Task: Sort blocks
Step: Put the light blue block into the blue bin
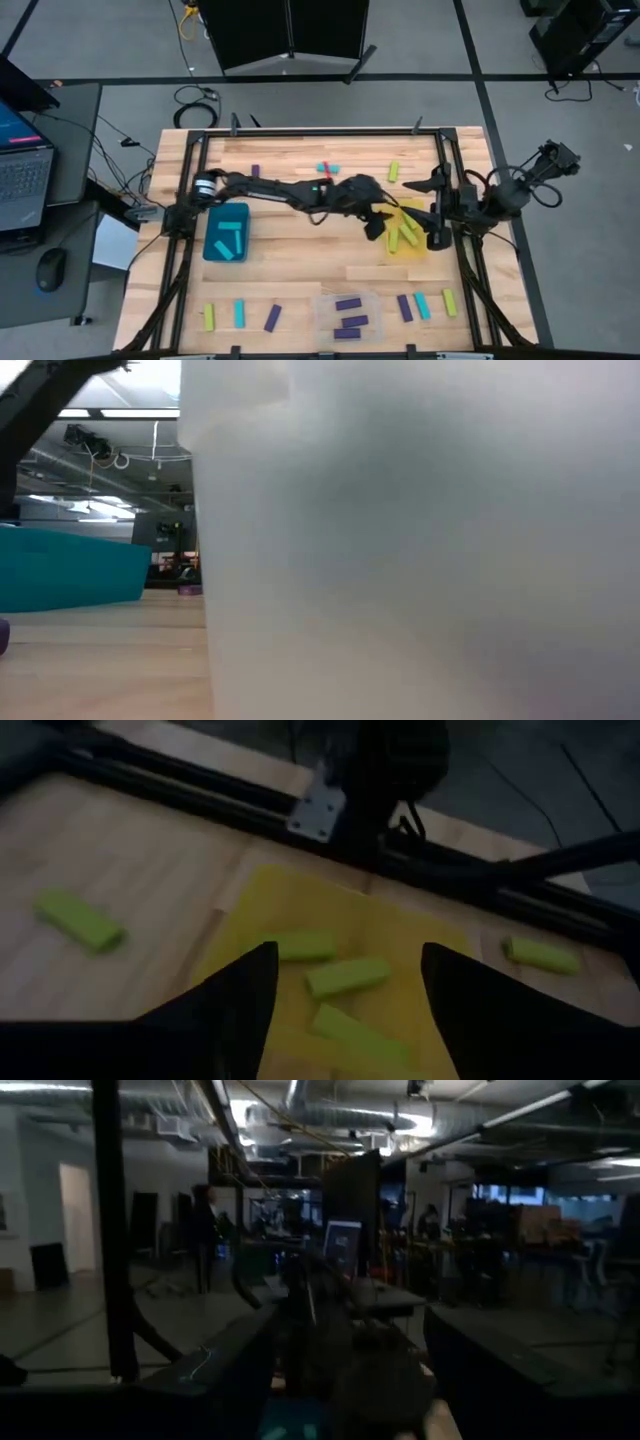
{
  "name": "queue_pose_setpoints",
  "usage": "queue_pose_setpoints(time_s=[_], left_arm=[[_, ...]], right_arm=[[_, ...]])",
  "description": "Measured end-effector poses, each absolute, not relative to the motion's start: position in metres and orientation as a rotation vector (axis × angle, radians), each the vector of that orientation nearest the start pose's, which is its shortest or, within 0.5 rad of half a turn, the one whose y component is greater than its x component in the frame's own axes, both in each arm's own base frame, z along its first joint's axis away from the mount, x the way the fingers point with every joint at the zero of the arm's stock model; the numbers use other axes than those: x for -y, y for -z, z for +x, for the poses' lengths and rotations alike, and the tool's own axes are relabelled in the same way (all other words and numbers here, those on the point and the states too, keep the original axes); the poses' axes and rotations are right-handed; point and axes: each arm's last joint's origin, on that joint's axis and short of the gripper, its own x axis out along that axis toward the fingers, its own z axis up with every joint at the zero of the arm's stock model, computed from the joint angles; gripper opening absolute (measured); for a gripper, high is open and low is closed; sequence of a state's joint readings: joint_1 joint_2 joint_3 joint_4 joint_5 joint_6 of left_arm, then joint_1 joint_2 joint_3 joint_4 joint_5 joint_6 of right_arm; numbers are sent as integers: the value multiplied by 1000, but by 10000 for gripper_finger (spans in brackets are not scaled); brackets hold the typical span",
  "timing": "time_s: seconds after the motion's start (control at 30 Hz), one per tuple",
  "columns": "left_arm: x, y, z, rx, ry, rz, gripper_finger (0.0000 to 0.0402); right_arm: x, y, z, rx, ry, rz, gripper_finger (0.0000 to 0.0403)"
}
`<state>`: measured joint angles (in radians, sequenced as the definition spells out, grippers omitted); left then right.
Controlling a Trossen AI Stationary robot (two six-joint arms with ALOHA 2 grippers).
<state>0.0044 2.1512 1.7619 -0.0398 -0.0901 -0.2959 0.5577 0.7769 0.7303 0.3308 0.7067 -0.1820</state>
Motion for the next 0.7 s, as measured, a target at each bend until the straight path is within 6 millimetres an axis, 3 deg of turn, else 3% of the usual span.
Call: queue_pose_setpoints(time_s=[0.17,0.3,0.57,0.7], left_arm=[[-8,-245,441,-350,-185,-320,228],[-9,-251,383,-255,-218,-349,222],[-1,-278,286,-74,-289,-349,222],[1,-285,252,-21,-291,-353,221]], right_arm=[[-63,-358,156,181,231,-13,261],[-44,-345,169,85,342,4,261],[13,-308,212,-137,360,120,261],[48,-283,234,-276,347,163,261]])
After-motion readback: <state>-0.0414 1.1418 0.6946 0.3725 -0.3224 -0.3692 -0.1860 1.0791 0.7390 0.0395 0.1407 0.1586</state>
